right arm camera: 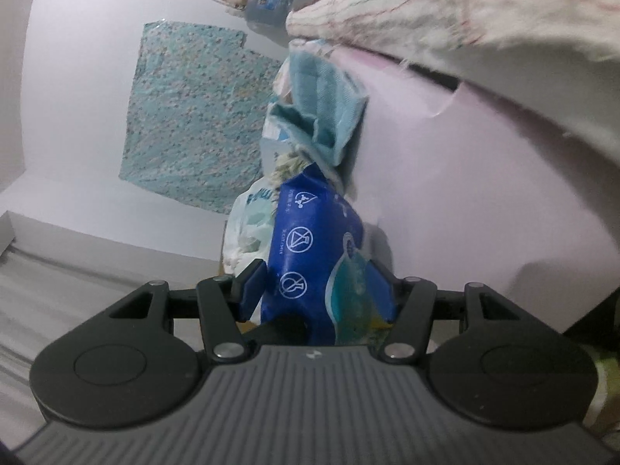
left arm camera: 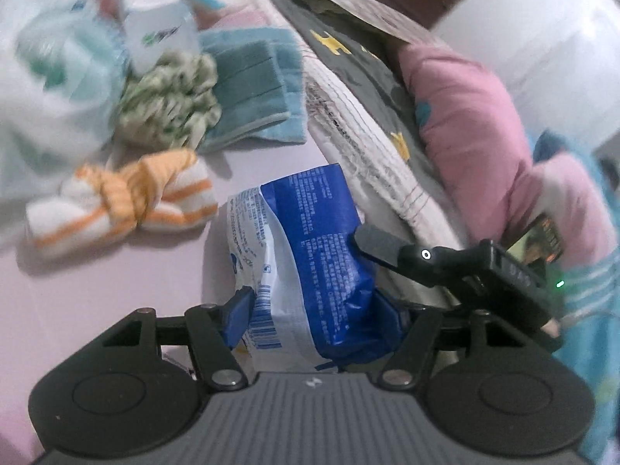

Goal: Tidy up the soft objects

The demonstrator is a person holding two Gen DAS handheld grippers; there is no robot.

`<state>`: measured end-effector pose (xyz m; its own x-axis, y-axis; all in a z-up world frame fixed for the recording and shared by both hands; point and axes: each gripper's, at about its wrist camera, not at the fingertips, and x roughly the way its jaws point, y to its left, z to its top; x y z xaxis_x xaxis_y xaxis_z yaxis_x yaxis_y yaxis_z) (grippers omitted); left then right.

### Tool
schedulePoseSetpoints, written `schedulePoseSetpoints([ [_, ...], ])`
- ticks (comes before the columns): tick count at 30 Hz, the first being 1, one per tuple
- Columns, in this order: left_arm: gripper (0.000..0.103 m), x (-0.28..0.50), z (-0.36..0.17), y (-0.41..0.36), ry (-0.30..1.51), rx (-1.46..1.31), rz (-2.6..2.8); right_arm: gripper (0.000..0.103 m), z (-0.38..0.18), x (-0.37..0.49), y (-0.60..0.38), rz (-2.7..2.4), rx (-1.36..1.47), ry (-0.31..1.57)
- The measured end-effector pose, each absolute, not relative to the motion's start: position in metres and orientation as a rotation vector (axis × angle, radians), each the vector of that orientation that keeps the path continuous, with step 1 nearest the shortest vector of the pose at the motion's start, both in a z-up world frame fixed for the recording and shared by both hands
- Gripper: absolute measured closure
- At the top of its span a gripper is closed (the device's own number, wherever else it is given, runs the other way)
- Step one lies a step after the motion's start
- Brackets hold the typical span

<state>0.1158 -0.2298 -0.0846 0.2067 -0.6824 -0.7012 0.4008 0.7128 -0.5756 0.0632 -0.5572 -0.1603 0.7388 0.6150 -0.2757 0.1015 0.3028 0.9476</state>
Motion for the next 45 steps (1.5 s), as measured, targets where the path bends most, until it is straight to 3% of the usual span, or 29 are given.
schedulePoseSetpoints([
  [9, 0.032, 0.111, -0.082, -0.213, 1.114, -0.275, -0.764, 0.046, -0.147, 0.072, -0.532, 0.420, 1.165, 0.745],
  [18, 0.023, 0.089, -0.068, -0.224, 1.040, -0.054, -0.787, 0.046, -0.140, 0.067, -0.524, 0.434, 1.134, 0.765],
  [26, 0.029, 0.076, -0.069, -0.241, 0.997, 0.101, -0.791, 0.046, -0.136, 0.066, -0.525, 0.415, 1.108, 0.767],
  [45, 0.031, 0.102, -0.067, -0.270, 0.938, -0.125, -0.907, 0.045, -0.111, 0.060, -0.572, 0.309, 1.063, 0.689],
])
